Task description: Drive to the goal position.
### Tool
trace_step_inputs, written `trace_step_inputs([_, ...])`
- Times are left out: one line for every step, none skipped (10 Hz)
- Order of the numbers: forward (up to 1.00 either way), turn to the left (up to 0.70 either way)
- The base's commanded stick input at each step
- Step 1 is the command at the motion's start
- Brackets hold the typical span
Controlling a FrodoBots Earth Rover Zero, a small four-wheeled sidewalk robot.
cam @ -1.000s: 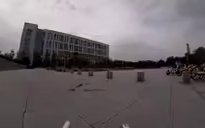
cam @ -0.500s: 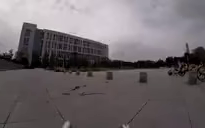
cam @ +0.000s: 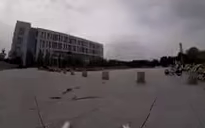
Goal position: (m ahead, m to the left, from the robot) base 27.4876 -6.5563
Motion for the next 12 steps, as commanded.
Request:
trace_step_inputs([0.70,0.00])
trace_step_inputs([0.70,0.00])
trace_step_inputs([0.70,0.00])
trace_step_inputs([0.70,0.00])
trace_step_inputs([0.70,0.00])
trace_step_inputs([0.70,0.00])
trace_step_inputs([0.70,0.00])
trace_step_inputs([0.70,0.00])
trace_step_inputs([0.70,0.00])
trace_step_inputs([0.70,0.00])
trace_step_inputs([0.70,0.00])
trace_step_inputs([0.70,0.00])
